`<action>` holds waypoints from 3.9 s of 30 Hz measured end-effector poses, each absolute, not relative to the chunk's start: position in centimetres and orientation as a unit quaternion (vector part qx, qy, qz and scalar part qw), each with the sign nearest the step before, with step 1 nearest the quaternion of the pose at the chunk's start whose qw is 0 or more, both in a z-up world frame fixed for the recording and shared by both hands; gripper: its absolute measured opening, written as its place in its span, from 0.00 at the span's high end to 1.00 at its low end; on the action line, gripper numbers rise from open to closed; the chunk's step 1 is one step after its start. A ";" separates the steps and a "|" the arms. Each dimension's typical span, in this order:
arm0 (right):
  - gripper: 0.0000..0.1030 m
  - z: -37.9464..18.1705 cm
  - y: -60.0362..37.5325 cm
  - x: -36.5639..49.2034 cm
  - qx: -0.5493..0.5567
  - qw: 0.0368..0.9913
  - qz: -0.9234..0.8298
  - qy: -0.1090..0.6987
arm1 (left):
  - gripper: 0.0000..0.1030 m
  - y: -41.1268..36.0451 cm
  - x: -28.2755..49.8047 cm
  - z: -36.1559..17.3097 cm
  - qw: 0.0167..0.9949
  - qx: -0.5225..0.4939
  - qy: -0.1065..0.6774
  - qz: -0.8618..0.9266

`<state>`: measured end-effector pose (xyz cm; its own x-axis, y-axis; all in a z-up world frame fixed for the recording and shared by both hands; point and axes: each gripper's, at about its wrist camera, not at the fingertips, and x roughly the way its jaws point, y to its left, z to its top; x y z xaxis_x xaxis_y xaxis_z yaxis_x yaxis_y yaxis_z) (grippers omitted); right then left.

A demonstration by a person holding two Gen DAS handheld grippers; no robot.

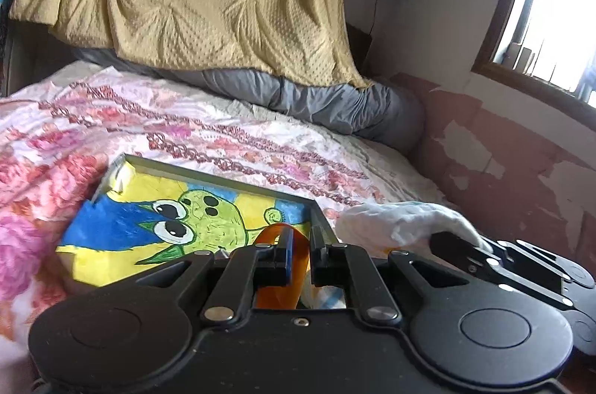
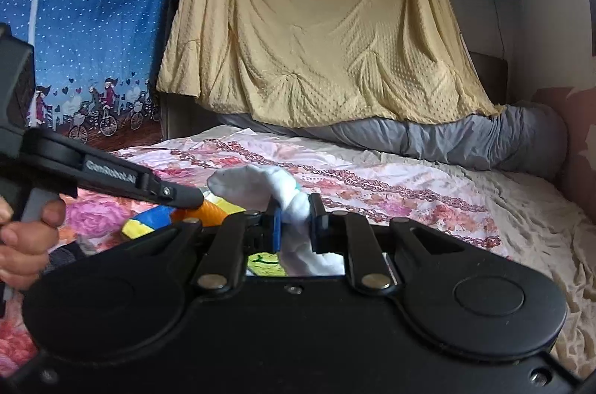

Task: Organize soft objects
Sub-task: 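Carry the white cloth over the tray with the right tool while the left tool carries the orange item there, then open the right tool to drop the white cloth while the left tool releases the orange item, then withdraw both open tools from the tray back toward the pile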

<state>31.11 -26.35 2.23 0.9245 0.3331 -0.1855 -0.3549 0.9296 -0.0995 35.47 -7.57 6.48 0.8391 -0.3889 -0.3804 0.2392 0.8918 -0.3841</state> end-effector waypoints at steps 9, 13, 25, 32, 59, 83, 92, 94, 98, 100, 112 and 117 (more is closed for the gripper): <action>0.92 -0.5 -26.6 34.9 -0.066 0.974 0.180 0.119 | 0.92 -9.9 41.0 3.5 0.938 -0.159 0.259 -0.164; 0.92 -1.3 -26.5 35.4 -0.069 0.971 0.179 0.140 | 0.92 -10.8 42.4 2.4 0.935 -0.165 0.271 -0.161; 0.89 -1.6 -28.0 36.2 -0.062 0.965 0.164 0.193 | 0.91 -12.2 44.0 0.2 0.924 -0.140 0.326 -0.144; 0.87 -1.8 -28.0 36.4 -0.060 0.963 0.163 0.207 | 0.90 -12.7 44.3 -0.1 0.919 -0.133 0.345 -0.138; 0.29 0.1 -28.1 35.5 -0.027 0.968 0.168 0.185 | 0.49 -10.9 39.7 4.2 0.935 -0.131 0.312 -0.107; 0.01 5.7 -27.3 27.5 0.001 0.977 0.184 0.105 | 0.05 -6.0 27.7 10.8 0.963 -0.135 0.220 -0.074; 0.00 6.2 -26.6 24.8 -0.009 0.979 0.186 0.086 | 0.01 -4.0 23.1 10.5 0.966 -0.142 0.208 -0.057; 0.00 6.1 -26.5 23.9 -0.013 0.980 0.179 0.080 | 0.01 -3.8 22.0 10.3 0.968 -0.140 0.203 -0.053; 0.00 6.1 -26.4 22.8 -0.012 0.983 0.167 0.070 | 0.01 -3.3 20.0 9.7 0.970 -0.138 0.193 -0.048; 0.00 5.9 -26.4 21.9 -0.006 0.985 0.161 0.063 | 0.01 -3.3 19.1 9.4 0.971 -0.136 0.190 -0.049; 0.00 3.3 -26.8 16.3 0.008 0.991 0.117 0.069 | 0.01 -3.0 13.9 6.2 0.974 -0.118 0.182 -0.064; 0.00 2.7 -26.6 15.6 0.005 0.990 0.108 0.089 | 0.01 -2.9 12.0 4.5 0.974 -0.106 0.187 -0.070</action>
